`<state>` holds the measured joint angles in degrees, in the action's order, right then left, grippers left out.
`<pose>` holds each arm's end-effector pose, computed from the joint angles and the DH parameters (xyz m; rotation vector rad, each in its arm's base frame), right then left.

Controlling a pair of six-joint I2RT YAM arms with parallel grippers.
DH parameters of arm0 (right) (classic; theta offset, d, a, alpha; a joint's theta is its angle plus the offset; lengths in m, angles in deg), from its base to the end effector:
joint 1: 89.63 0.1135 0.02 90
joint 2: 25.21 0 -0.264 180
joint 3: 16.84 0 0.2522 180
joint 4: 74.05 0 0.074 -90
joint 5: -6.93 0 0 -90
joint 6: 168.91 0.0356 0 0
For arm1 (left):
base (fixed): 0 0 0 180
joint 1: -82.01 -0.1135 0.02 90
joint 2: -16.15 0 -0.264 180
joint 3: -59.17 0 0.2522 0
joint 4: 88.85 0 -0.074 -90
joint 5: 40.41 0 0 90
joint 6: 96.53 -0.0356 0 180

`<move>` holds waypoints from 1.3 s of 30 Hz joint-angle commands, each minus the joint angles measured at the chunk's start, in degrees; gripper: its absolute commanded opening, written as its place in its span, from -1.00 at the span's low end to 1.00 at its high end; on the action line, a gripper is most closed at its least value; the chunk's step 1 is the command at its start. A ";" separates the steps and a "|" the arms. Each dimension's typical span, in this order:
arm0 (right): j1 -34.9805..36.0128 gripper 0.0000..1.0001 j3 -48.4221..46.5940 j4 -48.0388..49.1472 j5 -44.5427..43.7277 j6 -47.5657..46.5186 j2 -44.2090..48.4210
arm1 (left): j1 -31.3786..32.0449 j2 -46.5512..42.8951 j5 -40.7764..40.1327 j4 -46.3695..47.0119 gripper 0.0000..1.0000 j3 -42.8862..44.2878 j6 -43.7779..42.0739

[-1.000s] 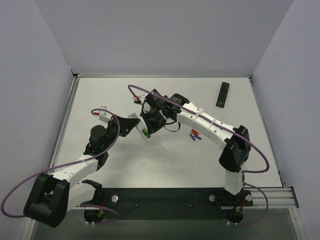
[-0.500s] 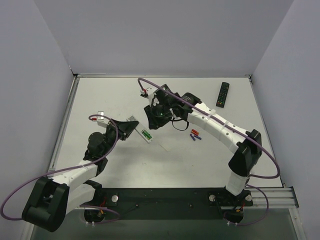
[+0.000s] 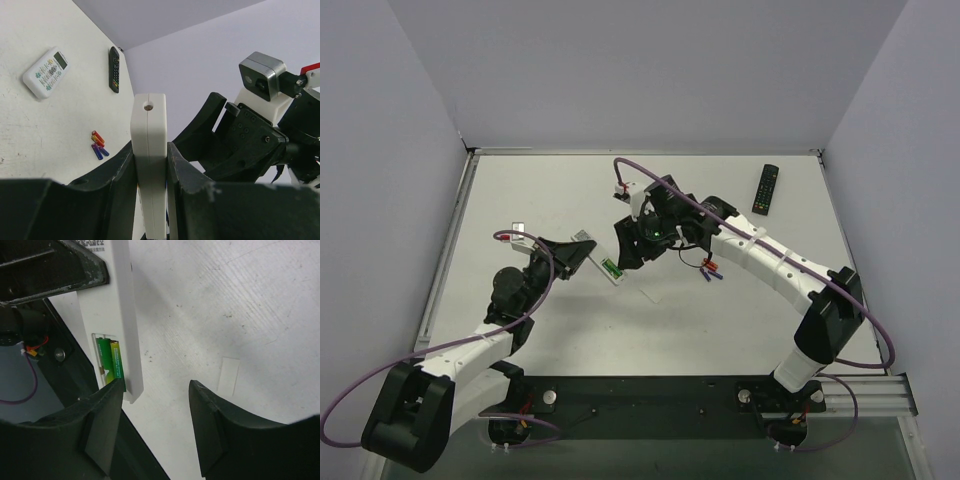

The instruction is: Load the batteries into the remote control

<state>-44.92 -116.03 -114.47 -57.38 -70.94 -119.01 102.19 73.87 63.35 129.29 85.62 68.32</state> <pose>0.2560 0.2751 0.3397 -0.9744 2.0768 0.9914 0.1870 -0.0778 0.2188 -0.5527 1.5534 -1.4918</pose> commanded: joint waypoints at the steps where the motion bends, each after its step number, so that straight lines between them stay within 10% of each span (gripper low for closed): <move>1: 0.03 0.03 1.14 5.91 6.56 4.15 0.29 | 0.03 -1.20 1.01 3.21 -1.00 2.08 -1.37; 27: -2.96 -0.58 5.63 11.64 15.53 9.35 -2.44 | 0.47 -0.59 -0.05 10.50 -1.00 2.08 2.58; 39: -6.12 0.11 4.92 2.59 2.10 -1.00 -1.03 | -0.32 -6.47 -4.61 -4.86 -1.00 -1.08 -10.67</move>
<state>-49.99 -109.84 -105.22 -47.08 -64.56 -119.82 102.19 71.33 61.75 128.07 85.45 64.26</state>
